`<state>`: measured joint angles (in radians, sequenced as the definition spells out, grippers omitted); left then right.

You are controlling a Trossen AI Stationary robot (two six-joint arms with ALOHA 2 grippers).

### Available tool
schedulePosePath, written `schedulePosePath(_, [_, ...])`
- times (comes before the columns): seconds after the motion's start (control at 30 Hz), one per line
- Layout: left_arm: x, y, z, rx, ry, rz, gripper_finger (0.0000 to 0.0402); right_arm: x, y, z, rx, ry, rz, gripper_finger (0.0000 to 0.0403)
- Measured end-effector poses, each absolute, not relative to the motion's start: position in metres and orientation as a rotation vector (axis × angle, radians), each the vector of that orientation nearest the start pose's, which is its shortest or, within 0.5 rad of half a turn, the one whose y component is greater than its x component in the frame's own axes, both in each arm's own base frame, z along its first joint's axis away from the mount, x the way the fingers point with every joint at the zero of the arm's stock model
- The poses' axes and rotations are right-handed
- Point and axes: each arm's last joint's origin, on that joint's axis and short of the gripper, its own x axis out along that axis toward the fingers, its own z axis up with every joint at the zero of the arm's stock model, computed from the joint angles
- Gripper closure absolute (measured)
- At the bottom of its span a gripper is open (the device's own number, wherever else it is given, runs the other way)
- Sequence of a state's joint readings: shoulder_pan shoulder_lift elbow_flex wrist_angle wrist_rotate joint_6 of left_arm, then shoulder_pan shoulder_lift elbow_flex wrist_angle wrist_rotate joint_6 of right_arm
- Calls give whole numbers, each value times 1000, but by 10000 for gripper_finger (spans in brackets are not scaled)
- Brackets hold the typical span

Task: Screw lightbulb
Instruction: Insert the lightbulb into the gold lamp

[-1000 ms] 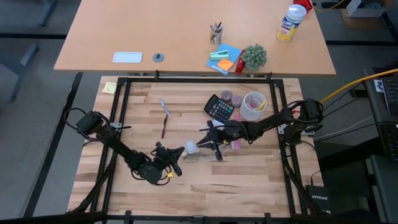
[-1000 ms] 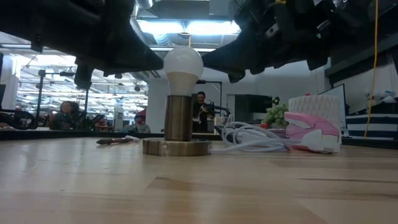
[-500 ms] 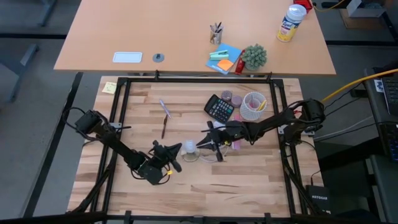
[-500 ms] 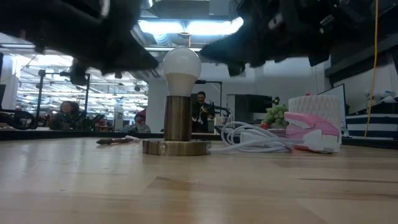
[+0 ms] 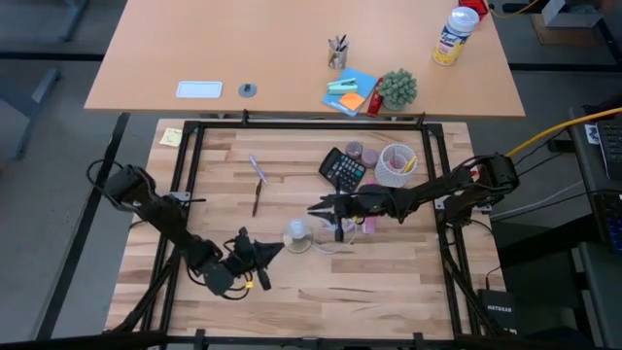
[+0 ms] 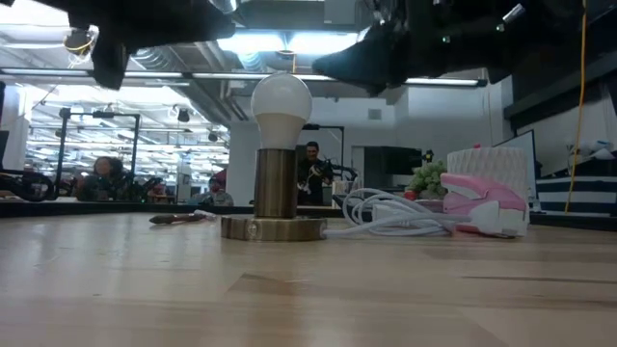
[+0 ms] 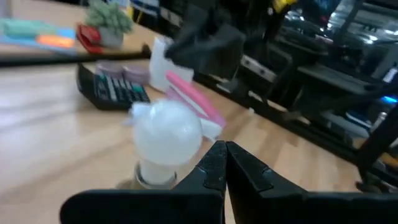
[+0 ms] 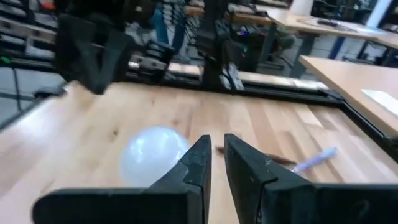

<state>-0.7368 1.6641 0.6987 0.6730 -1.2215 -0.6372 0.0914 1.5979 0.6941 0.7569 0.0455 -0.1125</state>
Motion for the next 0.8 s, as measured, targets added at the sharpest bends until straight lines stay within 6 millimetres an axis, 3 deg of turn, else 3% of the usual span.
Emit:
schedulePosePath(0.33, [261,-179,147,-442,18,552,401,320,28,193,-121,179,59,352])
schedulePosePath(0.6, [266,-174,145,-448,20,564,401,322,28,191,-119,176,59,352])
schedulePosePath(0.8, [266,-174,146,-429,26,561,402,328,29,173,-92,213,58,352])
